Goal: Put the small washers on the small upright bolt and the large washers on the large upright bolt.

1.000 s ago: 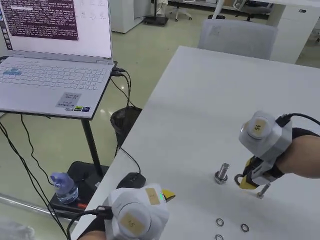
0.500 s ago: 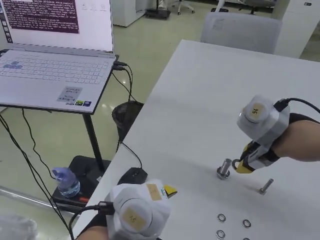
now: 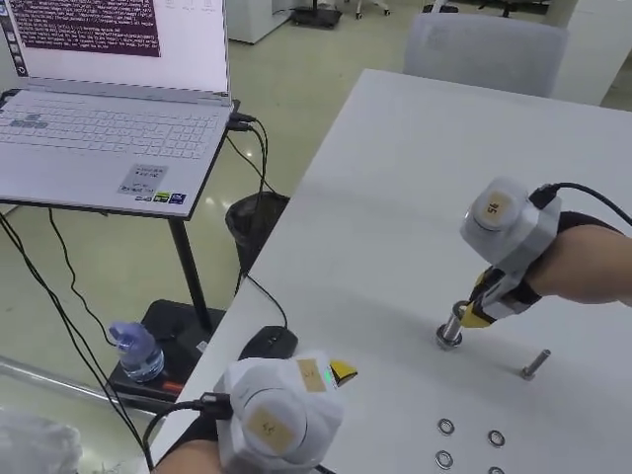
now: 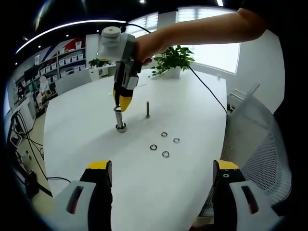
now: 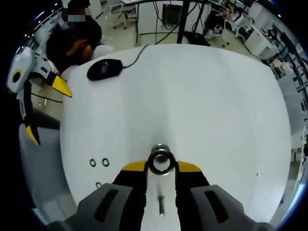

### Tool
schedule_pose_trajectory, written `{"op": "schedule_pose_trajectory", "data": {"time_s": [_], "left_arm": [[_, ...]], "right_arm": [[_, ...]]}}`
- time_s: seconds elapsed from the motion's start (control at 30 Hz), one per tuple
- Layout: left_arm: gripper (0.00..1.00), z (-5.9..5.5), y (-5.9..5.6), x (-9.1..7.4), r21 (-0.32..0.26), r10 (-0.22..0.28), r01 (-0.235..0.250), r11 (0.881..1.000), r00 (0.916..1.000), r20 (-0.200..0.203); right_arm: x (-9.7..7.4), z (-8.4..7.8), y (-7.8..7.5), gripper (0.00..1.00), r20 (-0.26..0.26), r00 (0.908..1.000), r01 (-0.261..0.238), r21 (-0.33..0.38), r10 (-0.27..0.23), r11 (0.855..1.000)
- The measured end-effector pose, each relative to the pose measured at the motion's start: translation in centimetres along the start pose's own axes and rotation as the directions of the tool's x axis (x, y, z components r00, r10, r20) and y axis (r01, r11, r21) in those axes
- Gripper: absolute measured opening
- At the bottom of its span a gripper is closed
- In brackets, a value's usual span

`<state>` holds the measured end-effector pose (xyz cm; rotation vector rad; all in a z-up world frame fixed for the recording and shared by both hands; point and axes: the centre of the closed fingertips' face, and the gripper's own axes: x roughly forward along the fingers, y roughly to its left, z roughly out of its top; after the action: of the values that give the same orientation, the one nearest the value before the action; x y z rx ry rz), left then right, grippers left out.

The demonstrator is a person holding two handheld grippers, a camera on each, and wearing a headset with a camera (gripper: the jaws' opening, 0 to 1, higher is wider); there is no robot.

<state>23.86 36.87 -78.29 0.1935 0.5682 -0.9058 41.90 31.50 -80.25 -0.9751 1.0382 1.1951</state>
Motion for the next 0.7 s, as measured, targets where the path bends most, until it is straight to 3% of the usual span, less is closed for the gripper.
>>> {"op": "schedule_pose_trajectory", "data": {"time_s": [0.23, 0.7], "left_arm": [[0.88, 0.4, -0.3, 0.2, 0.003, -0.018, 0.018, 1.000, 0.9997, 0.015], [0.85, 0.1, -0.1, 0.2, 0.001, -0.011, 0.011, 1.000, 0.9999, 0.001]], "right_arm": [[0.4, 0.2, -0.2, 0.22, -0.002, 1.0000, -0.007, 0.005, 0.007, 1.000], [1.8, 0.0, 0.0, 0.22, -0.030, 0.9994, -0.015, -0.008, 0.015, 1.000]]}}
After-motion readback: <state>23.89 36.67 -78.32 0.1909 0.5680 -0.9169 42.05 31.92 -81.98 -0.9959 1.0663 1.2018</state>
